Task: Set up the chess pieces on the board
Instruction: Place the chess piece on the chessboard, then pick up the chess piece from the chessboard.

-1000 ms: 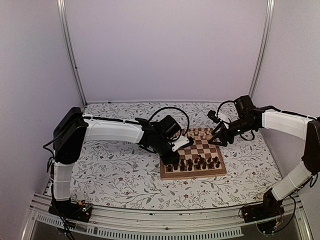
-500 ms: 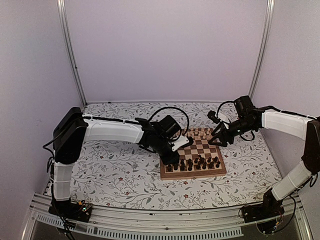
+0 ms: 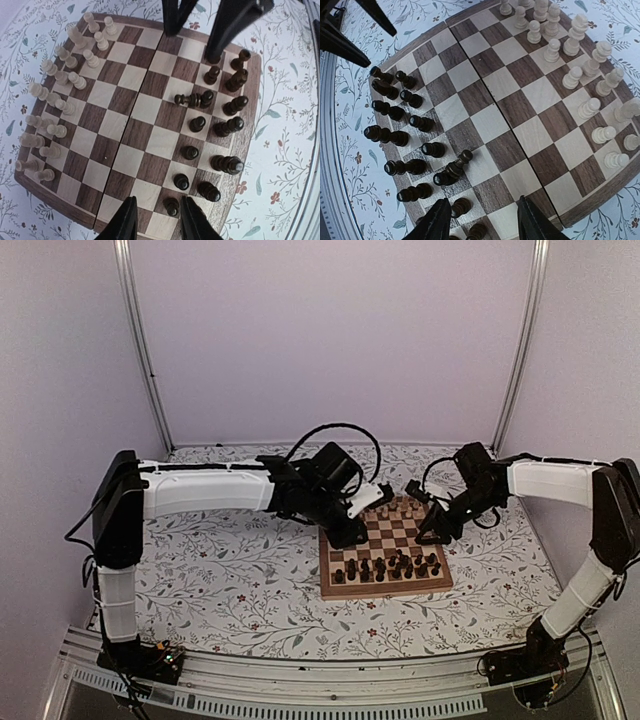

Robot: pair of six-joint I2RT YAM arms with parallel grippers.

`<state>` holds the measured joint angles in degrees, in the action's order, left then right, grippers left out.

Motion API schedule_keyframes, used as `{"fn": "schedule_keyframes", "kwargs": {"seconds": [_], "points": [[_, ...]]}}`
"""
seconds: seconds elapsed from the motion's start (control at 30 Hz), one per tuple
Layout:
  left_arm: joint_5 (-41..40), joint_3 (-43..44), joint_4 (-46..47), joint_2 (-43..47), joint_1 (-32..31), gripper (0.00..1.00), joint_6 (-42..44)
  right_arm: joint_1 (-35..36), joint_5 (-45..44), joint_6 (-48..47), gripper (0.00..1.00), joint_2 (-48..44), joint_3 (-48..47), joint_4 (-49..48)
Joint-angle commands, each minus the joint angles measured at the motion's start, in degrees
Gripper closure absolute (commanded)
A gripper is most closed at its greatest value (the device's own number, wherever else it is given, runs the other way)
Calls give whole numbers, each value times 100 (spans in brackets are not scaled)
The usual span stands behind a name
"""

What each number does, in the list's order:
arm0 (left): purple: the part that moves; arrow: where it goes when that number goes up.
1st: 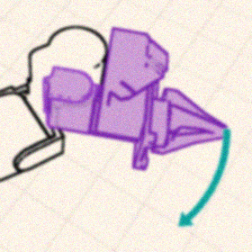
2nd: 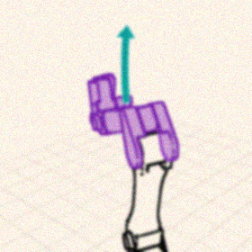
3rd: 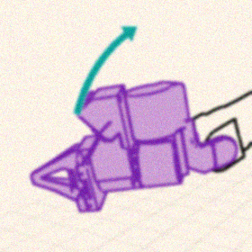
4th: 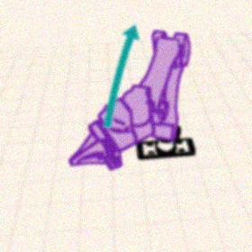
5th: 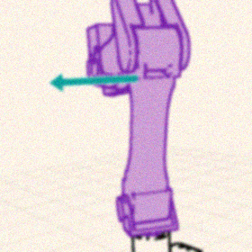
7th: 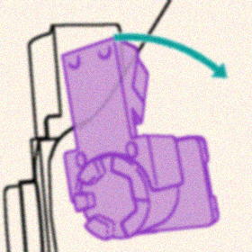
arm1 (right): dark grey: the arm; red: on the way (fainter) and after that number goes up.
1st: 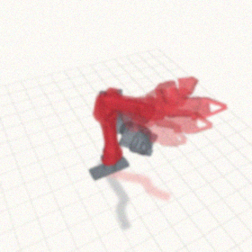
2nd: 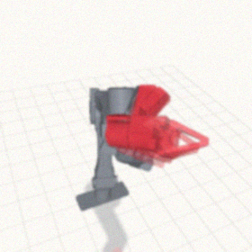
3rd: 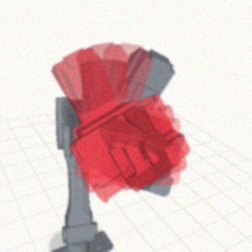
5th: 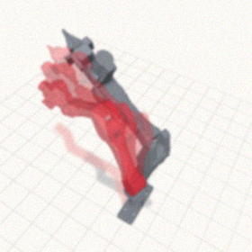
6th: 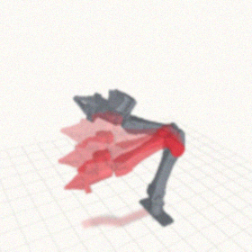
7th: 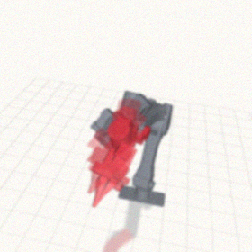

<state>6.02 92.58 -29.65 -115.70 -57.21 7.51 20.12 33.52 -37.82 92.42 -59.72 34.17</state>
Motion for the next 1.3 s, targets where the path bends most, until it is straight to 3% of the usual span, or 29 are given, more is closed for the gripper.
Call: {"fn": "schedule_keyframes", "kwargs": {"seconds": [0.0, 0.17, 0.8, 1.27], "points": [[55, 466, 154, -72, 39, 67, -140, 280, 1, -109, 53, 156, -176, 289], [-28, 625, 430, -179, 37, 67, -431, 458, -119, -146, 57, 260, -237, 335], [-896, -192, 1038, 526, 218, 67, -963, 907, -716, -129, 64, 546, -322, 347], [-1244, -368, 1183, 702, 284, 66, -1117, 1038, -878, -138, 76, 663, -371, 387]]}}
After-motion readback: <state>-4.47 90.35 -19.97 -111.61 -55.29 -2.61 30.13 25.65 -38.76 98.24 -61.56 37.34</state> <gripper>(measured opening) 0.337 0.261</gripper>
